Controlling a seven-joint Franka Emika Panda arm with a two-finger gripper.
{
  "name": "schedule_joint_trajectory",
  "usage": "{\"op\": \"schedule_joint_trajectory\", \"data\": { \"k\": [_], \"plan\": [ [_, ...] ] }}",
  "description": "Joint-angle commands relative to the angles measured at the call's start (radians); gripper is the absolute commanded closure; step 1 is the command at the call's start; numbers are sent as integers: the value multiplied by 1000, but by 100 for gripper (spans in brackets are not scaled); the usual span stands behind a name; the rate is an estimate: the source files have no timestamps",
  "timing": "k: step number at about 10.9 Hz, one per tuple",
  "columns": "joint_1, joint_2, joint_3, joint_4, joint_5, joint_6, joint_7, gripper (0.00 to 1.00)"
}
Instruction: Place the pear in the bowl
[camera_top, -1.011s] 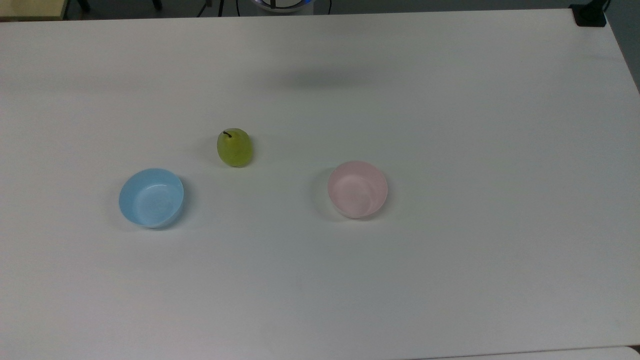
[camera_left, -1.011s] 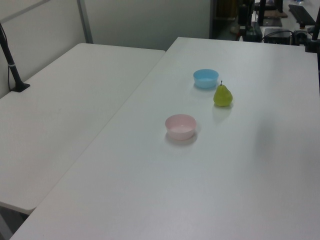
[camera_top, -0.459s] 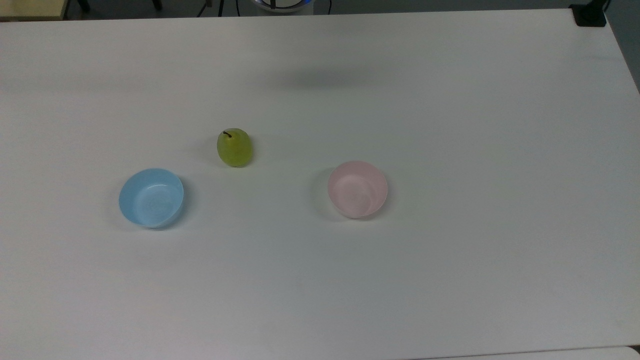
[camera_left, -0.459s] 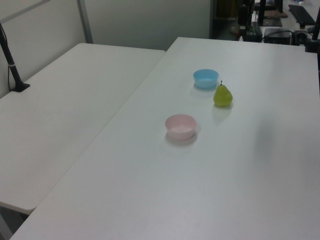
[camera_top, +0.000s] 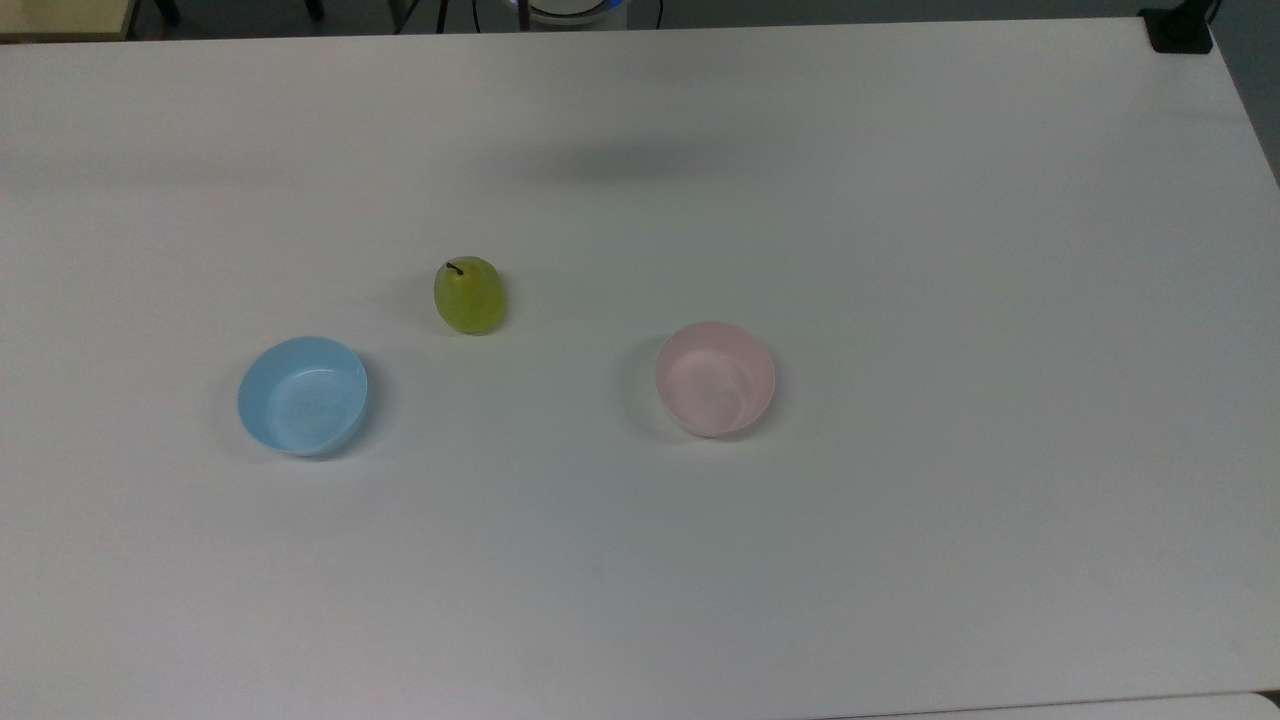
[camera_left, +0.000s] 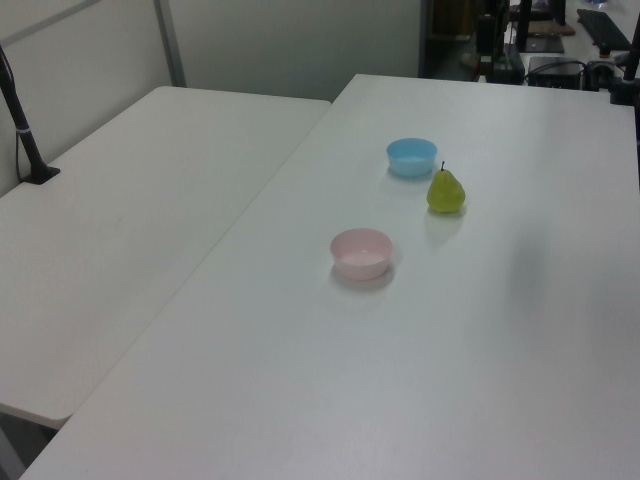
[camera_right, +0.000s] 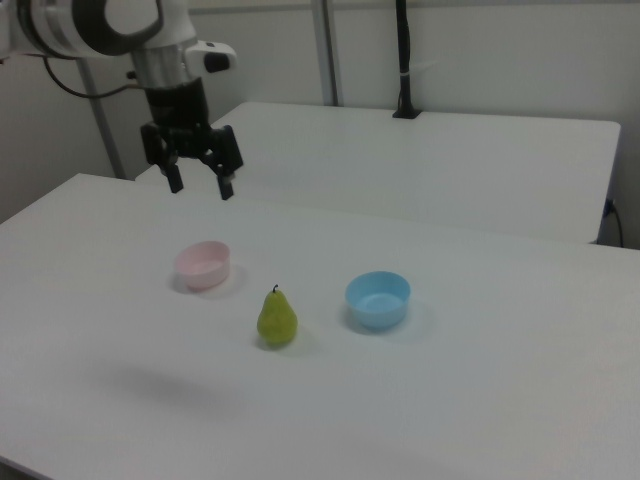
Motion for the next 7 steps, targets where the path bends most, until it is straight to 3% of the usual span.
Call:
{"op": "schedule_joint_trajectory", "data": {
  "k": [1,3,7],
  "plan": [
    [-52,28,-5,-39,11,92,-148,0],
    [-92,74,-5,-59,31,137,-255,0],
    [-86,95,-5,-214,30,333,-247,0]
  ]
}}
